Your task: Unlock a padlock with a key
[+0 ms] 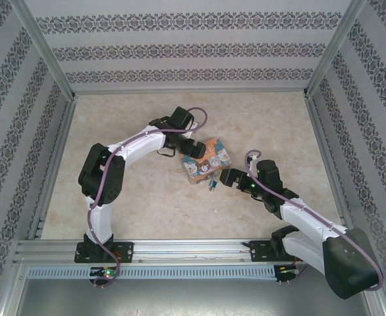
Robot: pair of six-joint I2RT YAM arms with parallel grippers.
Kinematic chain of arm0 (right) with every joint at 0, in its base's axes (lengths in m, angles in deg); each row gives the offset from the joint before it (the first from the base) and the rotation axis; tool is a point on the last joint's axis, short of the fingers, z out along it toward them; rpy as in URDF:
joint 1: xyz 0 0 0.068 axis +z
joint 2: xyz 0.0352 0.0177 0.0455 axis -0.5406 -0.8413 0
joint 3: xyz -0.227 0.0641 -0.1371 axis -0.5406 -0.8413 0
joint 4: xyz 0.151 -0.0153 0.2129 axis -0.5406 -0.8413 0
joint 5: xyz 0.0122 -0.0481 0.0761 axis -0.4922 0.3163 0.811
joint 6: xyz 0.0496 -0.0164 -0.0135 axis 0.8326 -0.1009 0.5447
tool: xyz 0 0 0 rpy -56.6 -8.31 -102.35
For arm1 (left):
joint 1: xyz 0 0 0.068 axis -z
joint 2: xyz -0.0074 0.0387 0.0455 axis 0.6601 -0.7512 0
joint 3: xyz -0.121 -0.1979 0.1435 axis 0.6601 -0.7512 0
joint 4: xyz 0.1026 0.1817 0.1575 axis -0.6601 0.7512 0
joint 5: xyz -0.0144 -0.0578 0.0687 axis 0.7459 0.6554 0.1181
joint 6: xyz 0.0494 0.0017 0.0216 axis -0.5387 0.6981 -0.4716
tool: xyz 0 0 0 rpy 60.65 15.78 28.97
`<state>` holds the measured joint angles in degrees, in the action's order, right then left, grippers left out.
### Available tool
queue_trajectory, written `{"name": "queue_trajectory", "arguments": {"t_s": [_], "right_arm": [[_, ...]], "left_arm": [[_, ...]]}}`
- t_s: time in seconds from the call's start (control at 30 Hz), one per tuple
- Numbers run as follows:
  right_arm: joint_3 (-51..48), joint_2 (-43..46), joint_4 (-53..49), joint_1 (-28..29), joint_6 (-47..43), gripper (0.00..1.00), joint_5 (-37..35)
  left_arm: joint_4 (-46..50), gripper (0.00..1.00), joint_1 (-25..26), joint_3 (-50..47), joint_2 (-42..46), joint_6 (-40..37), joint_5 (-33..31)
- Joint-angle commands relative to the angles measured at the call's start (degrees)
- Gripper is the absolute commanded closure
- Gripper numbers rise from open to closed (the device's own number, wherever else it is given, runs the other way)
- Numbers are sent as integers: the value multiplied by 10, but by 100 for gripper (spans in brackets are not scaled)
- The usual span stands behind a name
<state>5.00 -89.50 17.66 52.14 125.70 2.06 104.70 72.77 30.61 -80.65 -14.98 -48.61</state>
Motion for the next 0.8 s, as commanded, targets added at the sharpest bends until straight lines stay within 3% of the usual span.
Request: {"name": "queue_trajectory", "arguments": {"t_s": [0.0, 0.4, 0.77], "right_arm": [[18, -10, 17, 10, -6, 2, 14], [31, -77, 106, 11, -5, 5, 87], [35, -189, 213, 4, -41, 27, 174]], "left_arm": [[28, 1, -5, 14, -11, -16, 3], [6, 1, -5, -60, 9, 9, 2], [-31, 1, -6, -138, 59, 48, -4]]}}
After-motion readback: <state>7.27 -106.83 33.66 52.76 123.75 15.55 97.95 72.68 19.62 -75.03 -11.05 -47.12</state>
